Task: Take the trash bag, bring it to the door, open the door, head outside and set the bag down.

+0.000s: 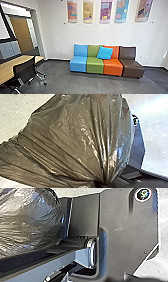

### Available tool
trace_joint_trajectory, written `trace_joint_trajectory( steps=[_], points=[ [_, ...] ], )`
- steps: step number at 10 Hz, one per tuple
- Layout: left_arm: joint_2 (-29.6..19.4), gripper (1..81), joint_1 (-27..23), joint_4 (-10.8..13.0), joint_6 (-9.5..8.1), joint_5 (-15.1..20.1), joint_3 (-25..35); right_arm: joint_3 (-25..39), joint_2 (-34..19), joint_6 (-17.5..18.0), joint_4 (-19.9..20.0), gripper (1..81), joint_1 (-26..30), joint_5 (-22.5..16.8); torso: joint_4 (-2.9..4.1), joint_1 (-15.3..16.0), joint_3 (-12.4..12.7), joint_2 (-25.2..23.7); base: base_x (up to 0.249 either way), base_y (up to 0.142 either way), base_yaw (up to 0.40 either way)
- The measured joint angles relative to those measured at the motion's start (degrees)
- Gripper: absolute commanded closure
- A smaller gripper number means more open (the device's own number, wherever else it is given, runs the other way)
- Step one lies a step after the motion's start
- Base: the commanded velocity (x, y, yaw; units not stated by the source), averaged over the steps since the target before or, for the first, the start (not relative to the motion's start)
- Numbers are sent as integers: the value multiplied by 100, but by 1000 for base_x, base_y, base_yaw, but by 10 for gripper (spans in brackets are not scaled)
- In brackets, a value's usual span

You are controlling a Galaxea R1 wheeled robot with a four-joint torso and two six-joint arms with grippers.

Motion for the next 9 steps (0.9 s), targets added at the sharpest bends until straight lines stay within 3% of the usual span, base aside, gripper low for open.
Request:
trace_joint_trajectory(
  steps=[3,9],
  points=[
    [-12,811,0,0,0,6,0,-46,-2,0,-11,10,-2,18,0,0,2,0,0,0,0],
    [-11,811,49,0,0,50,7,-59,-5,-2,-11,10,15,33,0,-2,2,0,0,0,-176]
  ],
)
